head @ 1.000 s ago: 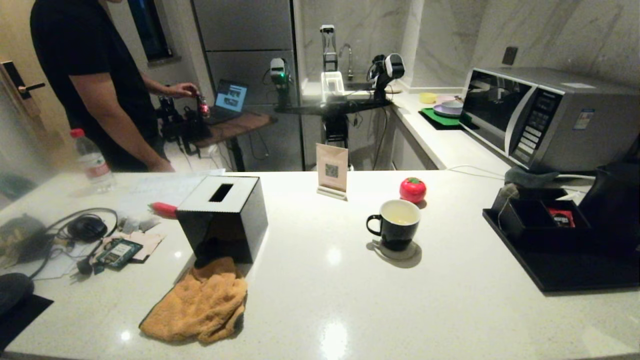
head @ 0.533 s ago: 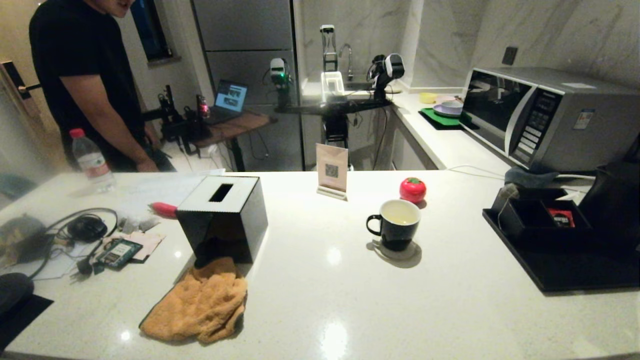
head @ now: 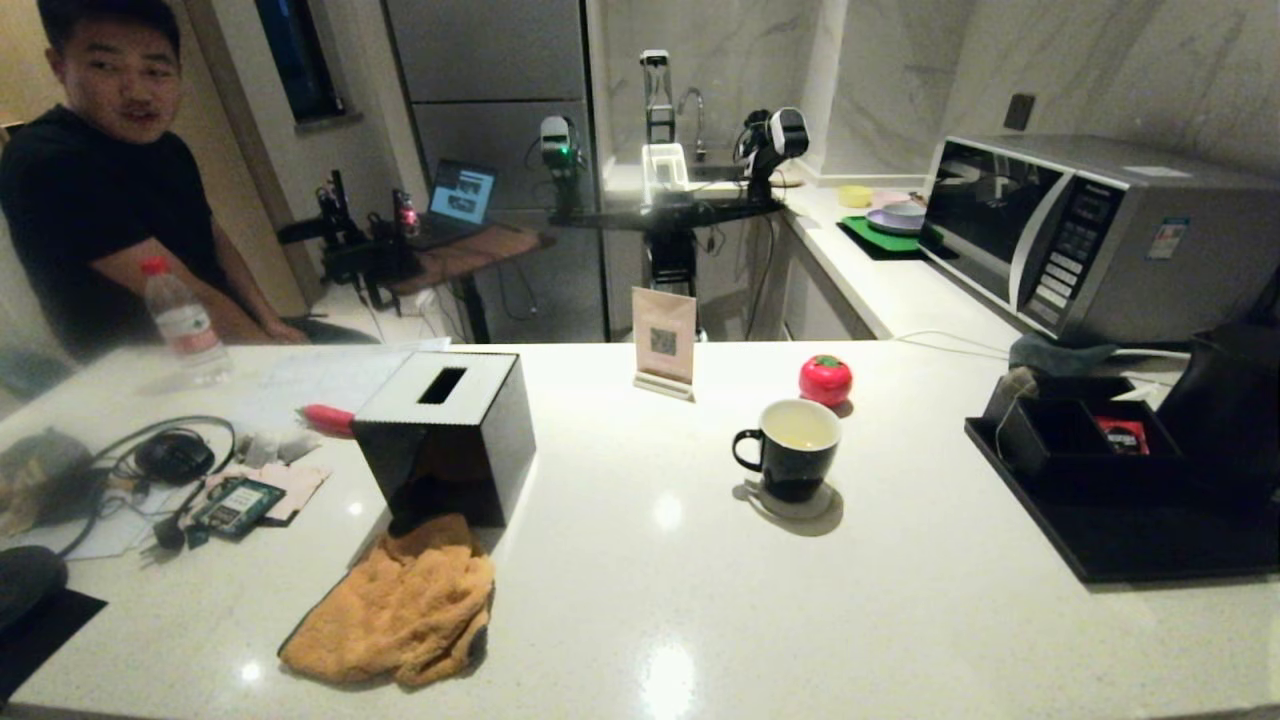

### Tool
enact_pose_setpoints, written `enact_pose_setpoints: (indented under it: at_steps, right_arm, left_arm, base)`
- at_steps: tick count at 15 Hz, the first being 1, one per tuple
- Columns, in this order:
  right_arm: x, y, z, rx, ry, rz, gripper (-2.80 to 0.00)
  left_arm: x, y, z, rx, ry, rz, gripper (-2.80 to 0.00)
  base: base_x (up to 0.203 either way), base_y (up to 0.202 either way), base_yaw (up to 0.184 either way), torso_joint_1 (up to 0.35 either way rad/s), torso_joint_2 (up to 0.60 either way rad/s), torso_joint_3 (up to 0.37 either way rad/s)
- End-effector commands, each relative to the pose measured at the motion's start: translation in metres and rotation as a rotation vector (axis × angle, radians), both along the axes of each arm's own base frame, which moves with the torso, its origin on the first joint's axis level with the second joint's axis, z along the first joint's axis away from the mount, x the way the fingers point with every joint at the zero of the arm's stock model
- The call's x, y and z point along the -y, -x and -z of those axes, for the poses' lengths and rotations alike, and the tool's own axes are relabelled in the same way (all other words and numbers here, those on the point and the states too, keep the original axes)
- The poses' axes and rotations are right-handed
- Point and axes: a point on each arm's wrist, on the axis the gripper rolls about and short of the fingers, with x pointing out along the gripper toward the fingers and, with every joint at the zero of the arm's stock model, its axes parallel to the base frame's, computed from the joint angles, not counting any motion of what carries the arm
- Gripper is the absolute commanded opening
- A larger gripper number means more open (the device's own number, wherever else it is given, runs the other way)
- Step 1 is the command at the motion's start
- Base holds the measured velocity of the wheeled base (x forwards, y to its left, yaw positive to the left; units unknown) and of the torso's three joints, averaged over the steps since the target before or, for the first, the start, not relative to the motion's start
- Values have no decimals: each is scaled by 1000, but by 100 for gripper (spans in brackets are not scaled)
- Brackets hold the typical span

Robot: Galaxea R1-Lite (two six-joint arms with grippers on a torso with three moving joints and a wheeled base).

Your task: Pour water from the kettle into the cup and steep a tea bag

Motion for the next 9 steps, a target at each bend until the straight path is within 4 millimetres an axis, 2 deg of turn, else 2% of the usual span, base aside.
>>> enact_pose_setpoints:
  at_steps: [1, 5, 9]
  right_arm:
    - [-13, 12, -4, 3, 6, -6, -280]
    - [-35, 28, -3, -18, -16, -82, -280]
    - [-63, 36, -3, -39, -21, -183, -280]
  left_arm:
    - [0, 0, 0, -1, 0, 0, -280]
    - [0, 0, 0, -2, 0, 0, -280]
    - [0, 0, 0, -2, 0, 0, -280]
  base:
    - [0, 0, 0, 0, 0, 0]
    - [0, 0, 0, 0, 0, 0]
    - [0, 0, 0, 0, 0, 0]
